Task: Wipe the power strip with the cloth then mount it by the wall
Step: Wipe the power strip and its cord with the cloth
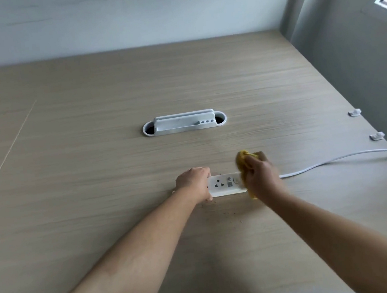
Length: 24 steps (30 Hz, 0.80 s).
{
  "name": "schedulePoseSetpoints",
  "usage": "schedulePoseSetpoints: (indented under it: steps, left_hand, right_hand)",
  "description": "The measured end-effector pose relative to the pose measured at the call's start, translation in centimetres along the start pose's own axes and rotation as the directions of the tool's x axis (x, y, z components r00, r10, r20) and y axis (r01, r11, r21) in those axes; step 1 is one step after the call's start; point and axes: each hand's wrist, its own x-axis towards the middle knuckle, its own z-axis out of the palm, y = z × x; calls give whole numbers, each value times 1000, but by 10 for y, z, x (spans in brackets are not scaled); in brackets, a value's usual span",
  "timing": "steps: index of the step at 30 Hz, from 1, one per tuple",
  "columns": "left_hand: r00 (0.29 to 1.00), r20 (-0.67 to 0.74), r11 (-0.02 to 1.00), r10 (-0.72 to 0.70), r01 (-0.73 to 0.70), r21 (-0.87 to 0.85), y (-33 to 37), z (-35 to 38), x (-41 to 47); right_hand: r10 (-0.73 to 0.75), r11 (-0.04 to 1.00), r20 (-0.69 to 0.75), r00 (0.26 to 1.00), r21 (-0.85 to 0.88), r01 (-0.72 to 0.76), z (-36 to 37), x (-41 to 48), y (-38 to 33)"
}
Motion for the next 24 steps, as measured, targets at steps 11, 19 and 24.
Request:
schedulePoseSetpoints:
  steps: [11,19,24]
  left_hand:
    - [1000,5,1000,-18,18,11,2,-2,-2]
    - [1000,14,999,16,-16,39,3,0,0]
    - [999,-1,997,43,-43,56,2,3,-1]
  right_hand:
    - [-186,969,223,957,-119,216,2,-6,2]
    - [-176,976,251,952,-84,202,-8,-14,10]
    - [-281,937,381,881,-89,338,1,-17,-9]
